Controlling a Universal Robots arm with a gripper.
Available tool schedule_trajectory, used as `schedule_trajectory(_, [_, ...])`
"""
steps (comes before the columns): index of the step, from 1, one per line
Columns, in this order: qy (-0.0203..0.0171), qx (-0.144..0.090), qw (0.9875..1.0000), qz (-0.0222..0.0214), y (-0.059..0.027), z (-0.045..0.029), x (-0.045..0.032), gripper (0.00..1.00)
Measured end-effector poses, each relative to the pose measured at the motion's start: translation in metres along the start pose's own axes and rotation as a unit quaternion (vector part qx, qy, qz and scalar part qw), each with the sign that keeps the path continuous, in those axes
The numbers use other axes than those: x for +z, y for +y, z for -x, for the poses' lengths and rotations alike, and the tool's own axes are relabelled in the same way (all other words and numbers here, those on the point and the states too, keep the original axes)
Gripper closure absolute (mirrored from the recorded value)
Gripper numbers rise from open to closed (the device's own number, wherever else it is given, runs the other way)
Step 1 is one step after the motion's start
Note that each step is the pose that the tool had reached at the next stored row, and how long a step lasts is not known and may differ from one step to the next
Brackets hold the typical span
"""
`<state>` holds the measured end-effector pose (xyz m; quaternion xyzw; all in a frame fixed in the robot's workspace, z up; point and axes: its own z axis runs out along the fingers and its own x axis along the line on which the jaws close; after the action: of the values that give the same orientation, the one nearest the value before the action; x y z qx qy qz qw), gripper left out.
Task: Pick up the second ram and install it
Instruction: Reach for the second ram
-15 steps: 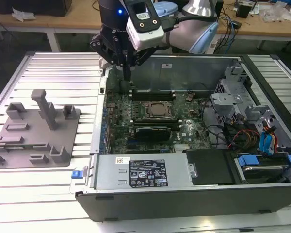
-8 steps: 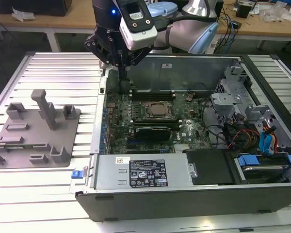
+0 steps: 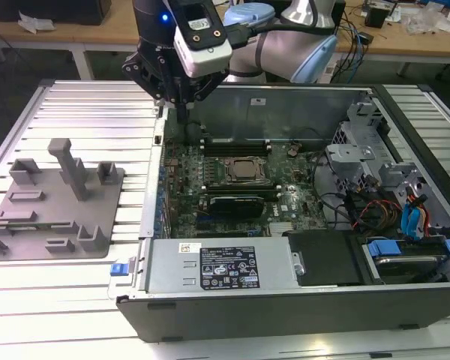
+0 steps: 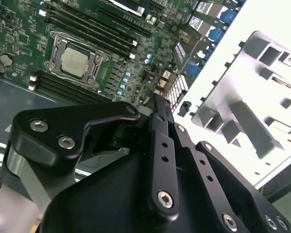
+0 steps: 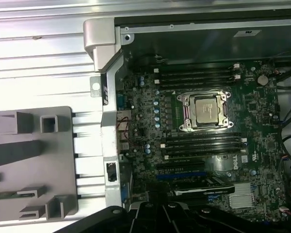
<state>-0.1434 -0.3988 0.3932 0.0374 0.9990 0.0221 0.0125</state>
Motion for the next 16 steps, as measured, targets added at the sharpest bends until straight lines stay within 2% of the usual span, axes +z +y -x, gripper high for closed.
schedule_trajectory(3, [0.0000, 0.000, 1.0000, 0.0000, -0.0003, -0.0035, -0.0001, 0.92])
schedule_trajectory(9, [0.0000, 0.000, 1.0000, 0.0000, -0.0016, -0.0212, -0.0006, 0.92])
schedule_trajectory(16, [0.0000, 0.000, 1.0000, 0.0000, -0.0025, -0.0342, -0.0009, 0.92])
